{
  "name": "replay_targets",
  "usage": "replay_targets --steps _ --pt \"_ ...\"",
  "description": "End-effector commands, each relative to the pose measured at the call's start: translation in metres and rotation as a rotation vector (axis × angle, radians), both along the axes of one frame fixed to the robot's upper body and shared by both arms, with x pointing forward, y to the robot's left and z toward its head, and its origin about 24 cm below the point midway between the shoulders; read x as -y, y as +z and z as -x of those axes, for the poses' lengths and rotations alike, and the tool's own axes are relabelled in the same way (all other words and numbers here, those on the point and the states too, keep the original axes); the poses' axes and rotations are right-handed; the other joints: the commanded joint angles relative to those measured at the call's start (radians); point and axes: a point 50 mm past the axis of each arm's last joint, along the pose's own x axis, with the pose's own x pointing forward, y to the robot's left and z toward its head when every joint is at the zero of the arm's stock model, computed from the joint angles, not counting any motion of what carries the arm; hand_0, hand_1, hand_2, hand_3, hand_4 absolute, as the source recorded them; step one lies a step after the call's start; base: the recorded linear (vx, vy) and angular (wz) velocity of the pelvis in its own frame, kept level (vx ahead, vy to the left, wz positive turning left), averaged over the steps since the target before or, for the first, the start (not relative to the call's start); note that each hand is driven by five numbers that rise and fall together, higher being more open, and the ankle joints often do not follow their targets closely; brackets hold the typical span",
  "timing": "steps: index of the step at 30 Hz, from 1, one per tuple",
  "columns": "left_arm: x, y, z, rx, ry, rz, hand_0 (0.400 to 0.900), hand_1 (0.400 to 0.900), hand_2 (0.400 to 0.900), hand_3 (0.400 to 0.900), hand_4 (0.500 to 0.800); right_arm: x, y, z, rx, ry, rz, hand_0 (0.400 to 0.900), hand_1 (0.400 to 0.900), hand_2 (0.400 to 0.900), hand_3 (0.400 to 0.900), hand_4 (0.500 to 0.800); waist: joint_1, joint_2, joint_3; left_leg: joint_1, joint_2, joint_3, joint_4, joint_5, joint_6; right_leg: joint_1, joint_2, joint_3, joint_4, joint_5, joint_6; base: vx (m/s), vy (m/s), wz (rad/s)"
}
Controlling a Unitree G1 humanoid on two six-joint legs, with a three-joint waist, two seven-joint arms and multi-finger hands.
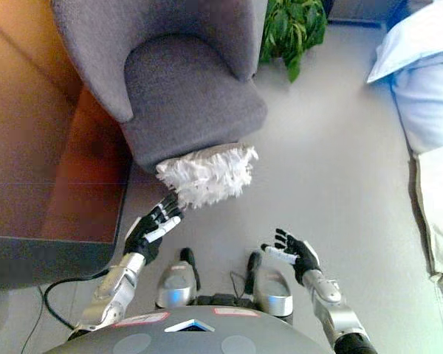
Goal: Pick up the pillow and put it on the sofa.
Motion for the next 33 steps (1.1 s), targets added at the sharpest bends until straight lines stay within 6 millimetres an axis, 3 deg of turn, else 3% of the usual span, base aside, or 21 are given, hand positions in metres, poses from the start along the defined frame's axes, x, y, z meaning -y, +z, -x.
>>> replay_targets --steps 1,6,7,10,12,14,16,18,20,22,24,25,28,33 --pt "-0.007 0.036 -0.023 0.233 -0.025 -0.033 0.9 0.9 0.9 0.9 0.8 -0.003 0.027 -0.024 0.192 0.029 -0.036 0.9 0.9 0.9 0.9 0.8 0.003 -0.037 -0.052 -0.168 -0.055 0.01 -0.113 0.115 0.053 0.207 -0.025 -0.045 -0.049 -0.083 0.061 0.29 0.106 0.01" --pt "-0.014 0.041 -0.028 0.228 -0.052 -0.068 0.9 0.9 0.9 0.9 0.8 -0.015 0.024 -0.028 0.183 0.035 -0.051 0.9 0.9 0.9 0.9 0.8 0.015 -0.055 -0.085 -0.133 -0.112 0.004 -0.119 0.035 0.126 0.156 -0.07 -0.065 0.135 -0.088 0.119 0.3 0.166 0.05" --pt "-0.016 0.041 -0.03 0.224 -0.064 -0.082 0.9 0.9 0.9 0.9 0.8 -0.018 0.024 -0.032 0.186 0.028 -0.057 0.9 0.9 0.9 0.9 0.8 0.022 -0.061 -0.097 -0.13 -0.143 -0.01 -0.127 0.018 0.145 0.143 -0.073 -0.059 0.194 -0.071 0.136 0.23 0.162 -0.02" --pt "-0.016 0.042 -0.031 0.205 -0.108 -0.107 0.9 0.9 0.9 0.9 0.8 -0.028 0.025 -0.037 0.201 0.021 -0.048 0.9 0.9 0.9 0.9 0.8 0.033 -0.053 -0.129 -0.118 -0.178 -0.01 -0.142 -0.001 0.193 0.054 -0.069 -0.057 0.427 0.046 0.173 0.21 0.189 0.12" --pt "-0.018 0.04 -0.031 0.189 -0.119 -0.132 0.9 0.9 0.9 0.9 0.8 -0.03 0.025 -0.038 0.208 0.039 0.0 0.9 0.9 0.9 0.9 0.8 0.029 -0.034 -0.134 -0.082 -0.185 -0.019 -0.147 -0.026 0.209 -0.054 -0.098 -0.074 0.636 0.098 0.179 0.23 0.213 0.15" --pt "-0.019 0.039 -0.034 0.175 -0.108 -0.138 0.9 0.9 0.9 0.9 0.8 -0.032 0.025 -0.041 0.218 0.069 0.056 0.9 0.9 0.9 0.9 0.8 0.021 -0.021 -0.132 -0.04 -0.188 -0.029 -0.148 -0.044 0.211 -0.15 -0.139 -0.091 0.684 0.096 0.163 0.19 0.107 0.09" --pt "-0.02 0.039 -0.035 0.167 -0.124 -0.134 0.9 0.9 0.9 0.9 0.8 -0.03 0.028 -0.045 0.238 0.095 0.101 0.9 0.9 0.9 0.9 0.8 0.016 -0.012 -0.127 -0.007 -0.188 -0.042 -0.148 -0.045 0.191 -0.171 -0.174 -0.12 0.584 0.081 0.144 0.19 -0.044 0.19" --pt "-0.022 0.04 -0.035 0.156 -0.143 -0.146 0.9 0.9 0.9 0.9 0.8 -0.026 0.032 -0.046 0.27 0.136 0.16 0.9 0.9 0.9 0.9 0.8 0.005 -0.009 -0.113 0.016 -0.172 -0.05 -0.127 -0.059 0.171 -0.178 -0.228 -0.14 0.475 0.121 0.138 0.2 -0.174 0.3" --pt "-0.026 0.04 -0.034 0.144 -0.145 -0.151 0.9 0.9 0.9 0.9 0.8 -0.02 0.036 -0.045 0.296 0.168 0.212 0.9 0.9 0.9 0.9 0.8 -0.007 -0.032 -0.1 0.037 -0.168 -0.052 -0.091 -0.091 0.15 -0.182 -0.319 -0.14 0.319 0.234 0.166 0.26 -0.297 0.31" --pt "-0.028 0.038 -0.032 0.131 -0.143 -0.151 0.9 0.9 0.9 0.9 0.8 -0.014 0.039 -0.045 0.317 0.176 0.258 0.9 0.9 0.9 0.9 0.8 -0.02 -0.061 -0.101 0.053 -0.149 -0.072 -0.057 -0.138 0.106 -0.17 -0.386 -0.099 0.093 0.322 0.22 0.28 -0.426 0.36" --pt "-0.026 0.036 -0.03 0.126 -0.134 -0.147 0.9 0.9 0.9 0.9 0.8 -0.011 0.043 -0.047 0.331 0.181 0.275 0.9 0.9 0.9 0.9 0.8 -0.033 -0.073 -0.1 0.05 -0.122 -0.076 -0.032 -0.146 0.087 -0.168 -0.418 -0.077 -0.001 0.421 0.236 0.18 -0.356 0.42" --pt "-0.028 0.036 -0.029 0.122 -0.13 -0.145 0.9 0.9 0.9 0.9 0.8 -0.01 0.045 -0.051 0.342 0.191 0.293 0.9 0.9 0.9 0.9 0.8 -0.035 -0.073 -0.097 0.056 -0.096 -0.081 -0.024 -0.148 0.079 -0.175 -0.417 -0.064 0.015 0.418 0.238 0.21 -0.254 0.39" --pt "-0.028 0.034 -0.026 0.113 -0.12 -0.152 0.9 0.9 0.9 0.9 0.8 0.0 0.05 -0.057 0.343 0.206 0.37 0.9 0.9 0.9 0.9 0.8 -0.031 -0.075 -0.106 0.045 -0.043 -0.103 0.019 -0.142 0.057 -0.133 -0.381 -0.086 -0.012 0.311 0.224 0.18 -0.186 0.38" --pt "-0.021 0.036 -0.024 0.12 -0.137 -0.09 0.9 0.9 0.9 0.9 0.8 0.018 0.065 -0.068 0.422 0.27 0.567 0.9 0.9 0.9 0.9 0.8 -0.022 -0.059 -0.107 0.027 0.038 -0.08 0.017 -0.075 0.023 -0.098 -0.319 -0.137 -0.007 0.204 0.194 0.07 -0.095 0.33"
